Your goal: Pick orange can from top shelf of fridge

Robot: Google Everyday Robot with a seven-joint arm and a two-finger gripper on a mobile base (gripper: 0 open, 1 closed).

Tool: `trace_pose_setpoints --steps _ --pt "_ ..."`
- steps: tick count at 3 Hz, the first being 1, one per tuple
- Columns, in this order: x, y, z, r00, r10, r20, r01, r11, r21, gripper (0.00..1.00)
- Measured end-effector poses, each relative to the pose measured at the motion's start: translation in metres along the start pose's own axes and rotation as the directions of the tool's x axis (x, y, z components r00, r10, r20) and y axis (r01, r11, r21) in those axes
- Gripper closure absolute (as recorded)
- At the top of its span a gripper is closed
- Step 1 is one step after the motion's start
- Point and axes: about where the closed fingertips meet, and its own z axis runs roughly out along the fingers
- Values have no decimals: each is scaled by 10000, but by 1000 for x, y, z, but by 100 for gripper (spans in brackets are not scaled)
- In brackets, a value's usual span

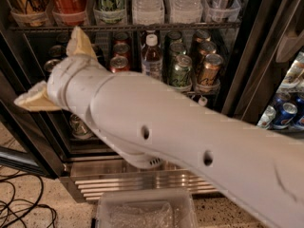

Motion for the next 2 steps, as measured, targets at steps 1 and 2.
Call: trace_pose_setpoints --steps 1,2 --pt "-77 -34 20 9730 -1036 2063 931 9938 600 0" --pt "-127 11 37 8983 -1796 4010 1923 9813 87 0"
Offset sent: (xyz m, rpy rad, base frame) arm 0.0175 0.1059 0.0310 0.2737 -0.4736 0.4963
